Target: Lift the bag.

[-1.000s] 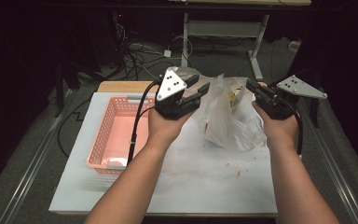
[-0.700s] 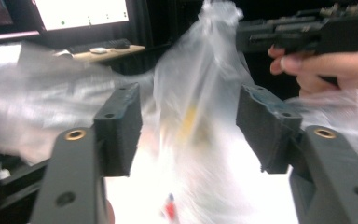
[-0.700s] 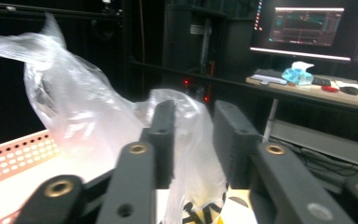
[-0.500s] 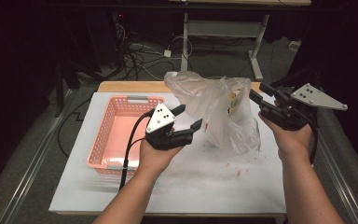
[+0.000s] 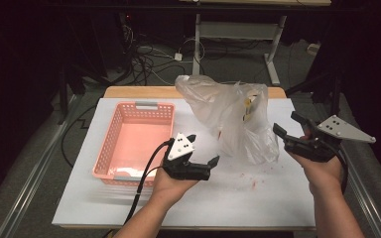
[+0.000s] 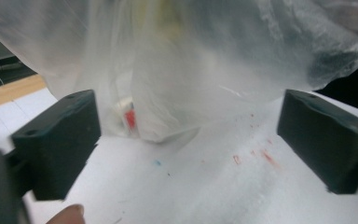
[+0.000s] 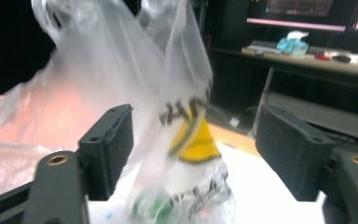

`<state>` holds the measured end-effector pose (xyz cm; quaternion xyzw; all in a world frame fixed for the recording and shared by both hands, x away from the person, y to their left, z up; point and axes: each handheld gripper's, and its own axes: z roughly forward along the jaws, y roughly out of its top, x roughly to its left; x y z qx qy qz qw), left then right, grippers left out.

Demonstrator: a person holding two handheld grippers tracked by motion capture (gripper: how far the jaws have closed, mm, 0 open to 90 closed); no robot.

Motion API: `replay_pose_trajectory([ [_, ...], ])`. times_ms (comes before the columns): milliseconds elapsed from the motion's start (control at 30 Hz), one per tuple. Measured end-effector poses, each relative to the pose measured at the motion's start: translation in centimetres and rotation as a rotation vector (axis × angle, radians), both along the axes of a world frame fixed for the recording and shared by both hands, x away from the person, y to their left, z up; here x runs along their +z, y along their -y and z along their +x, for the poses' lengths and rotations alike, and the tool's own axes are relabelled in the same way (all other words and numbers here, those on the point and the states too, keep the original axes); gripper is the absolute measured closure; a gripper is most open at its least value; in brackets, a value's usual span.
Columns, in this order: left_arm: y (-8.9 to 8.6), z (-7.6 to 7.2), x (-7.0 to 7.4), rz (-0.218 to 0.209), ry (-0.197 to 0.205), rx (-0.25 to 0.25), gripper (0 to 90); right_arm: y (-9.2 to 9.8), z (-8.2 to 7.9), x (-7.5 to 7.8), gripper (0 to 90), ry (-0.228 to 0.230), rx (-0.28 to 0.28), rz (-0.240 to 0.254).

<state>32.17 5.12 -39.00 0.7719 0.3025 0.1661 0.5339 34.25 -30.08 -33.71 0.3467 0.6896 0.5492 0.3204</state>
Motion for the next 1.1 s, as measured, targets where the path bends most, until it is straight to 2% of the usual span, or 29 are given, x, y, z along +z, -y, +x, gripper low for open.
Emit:
replay_pose_trajectory([
  [67, 0.3, -0.3, -0.5, 0.004, -0.009, -0.004, 0.0, 0.2, -0.1, -1.0, 22.6, -0.018, -0.005, -0.001],
  [233, 0.8, -1.1, -1.9, 0.021, -0.034, -0.027, 0.0, 0.6, -0.4, -3.5, 15.9, -0.072, -0.014, 0.002],
  [367, 1.1, -1.6, -3.1, 0.034, -0.068, -0.043, 0.0, 1.1, -1.0, -5.1, 10.4, -0.101, -0.026, -0.011],
  [500, 1.6, -2.3, -4.4, 0.073, -0.079, -0.076, 0.0, 1.6, -2.1, -6.5, 4.9, -0.126, -0.039, -0.027],
  [567, 1.8, -2.6, -4.9, 0.074, -0.083, -0.079, 0.0, 2.1, -2.7, -6.6, 4.8, -0.125, -0.049, -0.019],
  [667, 1.7, -2.8, -5.4, 0.054, -0.076, -0.072, 0.0, 3.1, -3.7, -6.4, 4.6, -0.110, -0.064, -0.013],
  [767, 1.7, -2.9, -6.0, 0.058, -0.077, -0.069, 0.0, 4.1, -4.6, -6.5, 4.2, -0.110, -0.078, -0.011],
  [900, 1.8, -2.9, -6.6, 0.062, -0.089, -0.062, 0.0, 4.8, -5.2, -7.7, 2.8, -0.135, -0.093, -0.004],
  [1100, 2.0, -3.0, -6.9, 0.054, -0.081, -0.057, 0.0, 4.3, -4.9, -9.8, 0.0, -0.194, -0.068, -0.022],
])
